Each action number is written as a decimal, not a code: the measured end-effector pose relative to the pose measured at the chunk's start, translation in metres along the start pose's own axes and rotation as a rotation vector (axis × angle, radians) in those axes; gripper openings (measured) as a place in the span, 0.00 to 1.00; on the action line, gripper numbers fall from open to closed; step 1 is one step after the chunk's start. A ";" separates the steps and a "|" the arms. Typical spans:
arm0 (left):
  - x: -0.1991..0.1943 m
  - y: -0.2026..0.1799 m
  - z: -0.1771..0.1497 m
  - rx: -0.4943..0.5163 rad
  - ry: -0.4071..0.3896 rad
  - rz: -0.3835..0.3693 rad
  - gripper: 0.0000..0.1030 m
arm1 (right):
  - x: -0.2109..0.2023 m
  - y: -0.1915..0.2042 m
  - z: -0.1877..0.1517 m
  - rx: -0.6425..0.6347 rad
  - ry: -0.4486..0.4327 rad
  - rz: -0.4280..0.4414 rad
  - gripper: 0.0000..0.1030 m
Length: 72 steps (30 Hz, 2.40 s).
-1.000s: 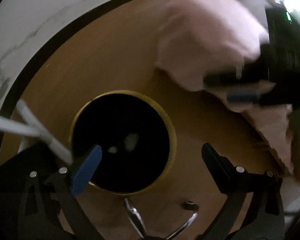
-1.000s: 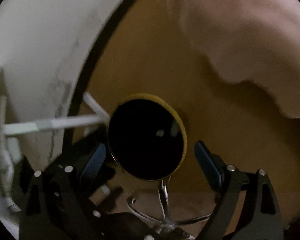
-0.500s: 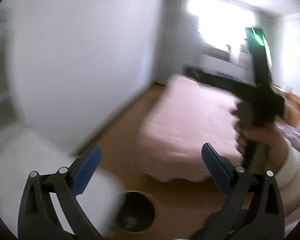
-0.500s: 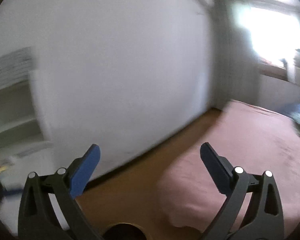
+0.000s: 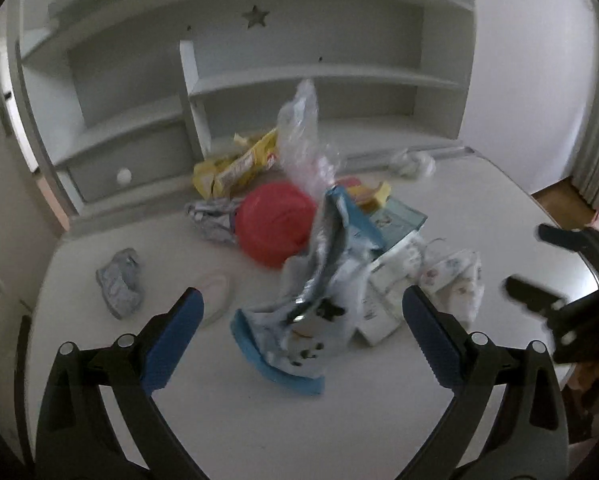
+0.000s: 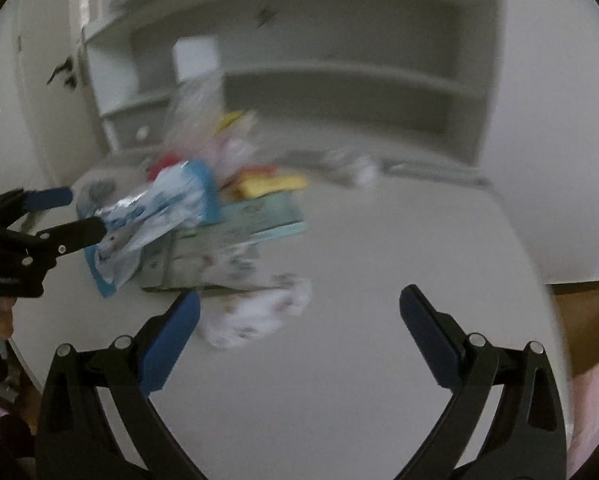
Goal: Collect trash
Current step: 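Grasp the blue-white wrapper with the left gripper while the right grasps the patterned mask, then lift the wrapper with the left gripper while the right lifts the mask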
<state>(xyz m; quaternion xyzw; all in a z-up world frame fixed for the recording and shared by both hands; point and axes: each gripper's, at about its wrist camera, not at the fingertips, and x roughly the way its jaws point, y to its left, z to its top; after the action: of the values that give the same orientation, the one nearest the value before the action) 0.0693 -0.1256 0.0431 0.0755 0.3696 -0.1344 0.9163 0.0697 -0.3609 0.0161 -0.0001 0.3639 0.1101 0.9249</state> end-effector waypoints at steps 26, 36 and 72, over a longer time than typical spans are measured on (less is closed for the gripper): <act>0.023 0.058 0.004 -0.170 -0.078 -0.193 0.42 | 0.040 -0.012 -0.009 0.127 0.048 -0.041 0.32; 0.000 0.055 0.005 -0.137 -0.104 -0.192 0.42 | 0.039 -0.013 -0.009 0.135 0.051 -0.055 0.32; -0.018 0.104 -0.024 -0.267 -0.115 -0.150 0.42 | 0.024 -0.012 -0.012 0.123 -0.030 -0.116 0.33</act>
<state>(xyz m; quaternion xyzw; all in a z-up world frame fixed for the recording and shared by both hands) 0.0721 -0.0178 0.0422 -0.0824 0.3360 -0.1563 0.9251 0.0812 -0.3690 -0.0092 0.0374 0.3553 0.0338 0.9334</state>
